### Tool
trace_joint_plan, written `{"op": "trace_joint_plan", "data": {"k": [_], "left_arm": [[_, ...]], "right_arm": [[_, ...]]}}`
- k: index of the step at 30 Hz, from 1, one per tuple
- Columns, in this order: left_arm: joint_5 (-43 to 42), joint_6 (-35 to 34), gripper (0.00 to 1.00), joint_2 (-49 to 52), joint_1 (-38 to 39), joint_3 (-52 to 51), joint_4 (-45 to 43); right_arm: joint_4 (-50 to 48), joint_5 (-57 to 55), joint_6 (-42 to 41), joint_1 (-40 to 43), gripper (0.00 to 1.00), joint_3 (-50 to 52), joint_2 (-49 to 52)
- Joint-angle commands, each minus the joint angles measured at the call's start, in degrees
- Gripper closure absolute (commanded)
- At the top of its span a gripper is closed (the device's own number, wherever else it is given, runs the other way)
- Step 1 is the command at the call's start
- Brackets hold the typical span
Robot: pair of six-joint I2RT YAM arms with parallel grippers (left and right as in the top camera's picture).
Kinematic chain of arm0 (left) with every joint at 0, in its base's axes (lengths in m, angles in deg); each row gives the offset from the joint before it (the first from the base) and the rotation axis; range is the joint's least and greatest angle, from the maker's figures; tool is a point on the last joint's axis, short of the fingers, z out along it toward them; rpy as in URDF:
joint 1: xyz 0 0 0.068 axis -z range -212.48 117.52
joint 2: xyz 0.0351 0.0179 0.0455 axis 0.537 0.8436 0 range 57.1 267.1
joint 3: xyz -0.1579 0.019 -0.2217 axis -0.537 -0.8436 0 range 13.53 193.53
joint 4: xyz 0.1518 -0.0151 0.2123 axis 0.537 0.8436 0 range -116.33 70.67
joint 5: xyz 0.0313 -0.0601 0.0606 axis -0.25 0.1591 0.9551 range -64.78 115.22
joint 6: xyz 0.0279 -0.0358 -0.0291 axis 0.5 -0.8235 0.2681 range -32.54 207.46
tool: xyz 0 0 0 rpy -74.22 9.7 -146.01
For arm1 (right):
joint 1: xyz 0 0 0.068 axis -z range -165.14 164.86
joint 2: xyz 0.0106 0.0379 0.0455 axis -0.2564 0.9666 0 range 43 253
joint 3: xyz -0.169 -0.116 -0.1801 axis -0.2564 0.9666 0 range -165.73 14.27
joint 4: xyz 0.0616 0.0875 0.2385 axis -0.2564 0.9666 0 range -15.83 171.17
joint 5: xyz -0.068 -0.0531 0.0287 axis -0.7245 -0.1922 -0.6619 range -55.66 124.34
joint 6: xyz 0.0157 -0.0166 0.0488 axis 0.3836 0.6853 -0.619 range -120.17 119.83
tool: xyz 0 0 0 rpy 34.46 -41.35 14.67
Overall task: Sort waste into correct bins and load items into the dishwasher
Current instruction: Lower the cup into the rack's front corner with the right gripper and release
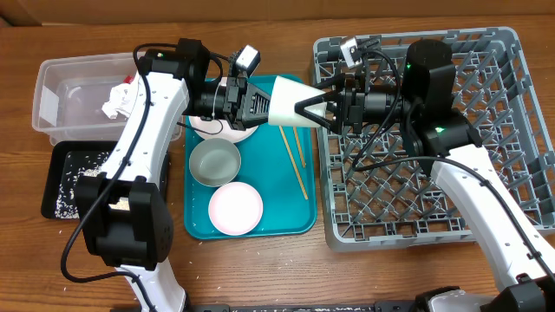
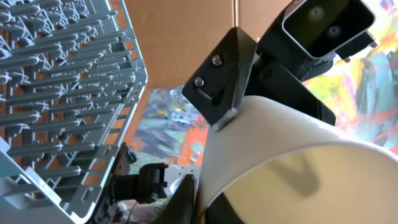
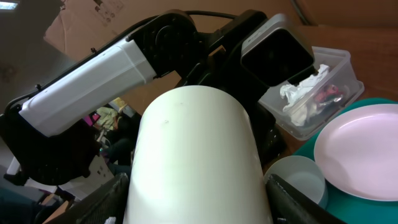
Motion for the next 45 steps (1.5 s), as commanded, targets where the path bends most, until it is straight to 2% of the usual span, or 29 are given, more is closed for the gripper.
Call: {"op": "trace_joint_plan", "data": {"k": [1, 5, 10, 16, 22, 26, 30, 36, 41, 45], "left_arm": [[-1.38, 0.85, 0.76, 0.26, -0.44, 1.18, -0.63], [-1.31, 0.83, 0.57, 0.26, -1.73, 1.18, -1.99], [0.98, -1.07, 0.49, 0.26, -4.59, 1.18, -5.44], [16.09, -8.83, 0.46, 0.26, -8.52, 1.18, -12.31], [32.54, -14.38, 0.44, 0.26, -8.59, 1.20, -16.00], [41.51, -15.93, 0.45, 0.26, -7.45, 1.18, -15.32], [47.06, -16.33, 0.48, 0.26, -6.21, 1.20, -14.36], [50.10, -16.24, 0.49, 0.24, -5.92, 1.20, -13.05], [51.28, -15.15, 0.49, -0.28, -5.60, 2.29, -12.17], [56.04, -14.78, 0.49, -0.63, -5.18, 6.78, -9.09]], "right_arm": [[-0.24, 0.31, 0.07, -0.24, 0.46, -1.27, 0.15], [0.09, -0.09, -1.44, 0.42, 0.51, -1.27, 0.15], [9.57, -9.14, -1.36, 3.67, 0.51, -1.27, -0.66], [28.00, -29.07, -0.70, 5.01, 0.51, -1.86, -5.20], [50.84, -48.46, -1.46, 0.72, 0.50, -8.52, -8.61], [62.93, -57.57, -6.05, -4.79, 0.50, -11.56, -8.52], [72.35, -62.62, -12.24, -9.31, 0.50, -11.54, -7.80], [79.28, -63.21, -15.82, -10.86, 0.50, -11.32, -5.18], [79.54, -63.34, -16.00, -10.86, 0.50, -8.98, -1.62], [79.38, -63.34, -16.20, -10.91, 0.50, -7.19, 1.38]]}}
